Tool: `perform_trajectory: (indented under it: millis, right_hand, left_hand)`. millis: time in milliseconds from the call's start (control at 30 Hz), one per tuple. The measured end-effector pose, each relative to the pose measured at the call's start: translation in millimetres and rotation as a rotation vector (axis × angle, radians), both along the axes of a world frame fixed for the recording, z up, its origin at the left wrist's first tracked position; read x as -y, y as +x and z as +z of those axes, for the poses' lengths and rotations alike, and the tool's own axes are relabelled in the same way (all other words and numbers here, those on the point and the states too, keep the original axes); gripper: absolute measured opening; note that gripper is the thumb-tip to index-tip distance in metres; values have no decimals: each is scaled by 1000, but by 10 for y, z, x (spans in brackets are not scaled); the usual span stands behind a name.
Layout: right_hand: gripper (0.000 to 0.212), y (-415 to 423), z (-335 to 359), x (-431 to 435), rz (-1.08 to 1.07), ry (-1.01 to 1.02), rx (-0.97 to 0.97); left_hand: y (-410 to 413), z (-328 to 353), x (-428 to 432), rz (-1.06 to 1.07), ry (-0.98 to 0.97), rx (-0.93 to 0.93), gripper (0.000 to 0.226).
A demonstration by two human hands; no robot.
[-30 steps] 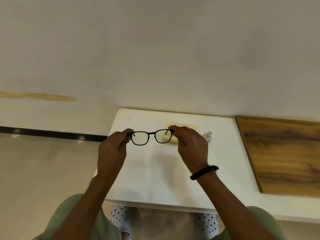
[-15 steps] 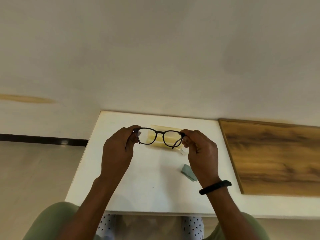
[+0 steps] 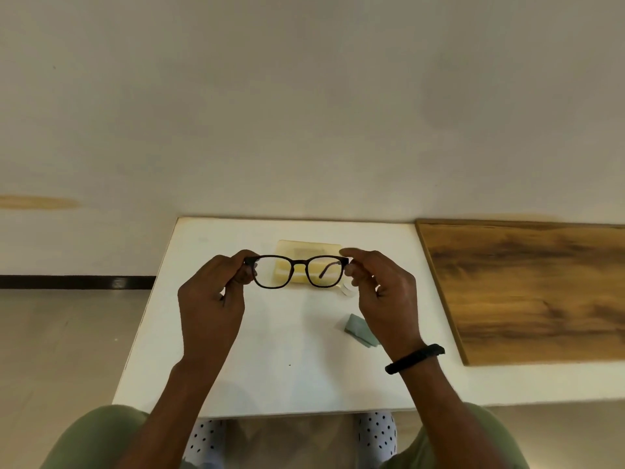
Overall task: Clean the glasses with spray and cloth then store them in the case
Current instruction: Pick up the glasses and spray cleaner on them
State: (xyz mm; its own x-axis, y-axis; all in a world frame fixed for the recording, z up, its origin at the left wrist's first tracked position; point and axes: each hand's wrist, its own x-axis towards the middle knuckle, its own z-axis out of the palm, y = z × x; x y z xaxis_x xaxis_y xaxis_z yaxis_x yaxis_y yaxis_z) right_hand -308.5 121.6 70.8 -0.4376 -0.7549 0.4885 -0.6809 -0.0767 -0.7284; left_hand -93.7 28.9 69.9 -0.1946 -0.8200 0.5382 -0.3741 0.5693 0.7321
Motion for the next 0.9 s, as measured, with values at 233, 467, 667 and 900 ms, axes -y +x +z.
perform_trajectory:
  millis: [233, 467, 667, 900]
  right_hand:
    - [39, -269, -314, -120, -406, -20, 247]
    - [95, -77, -775, 10, -278, 222, 151]
    - [91, -10, -778, 163, -304, 225, -21]
    - [85, 21, -852, 207, -328, 249, -46]
  left_hand:
    - [5, -52, 45, 107, 37, -60, 22]
    - [16, -49, 66, 128, 66, -84, 21]
    - [48, -77, 85, 134, 60, -82, 20]
    - [15, -38, 67, 106, 76, -132, 23]
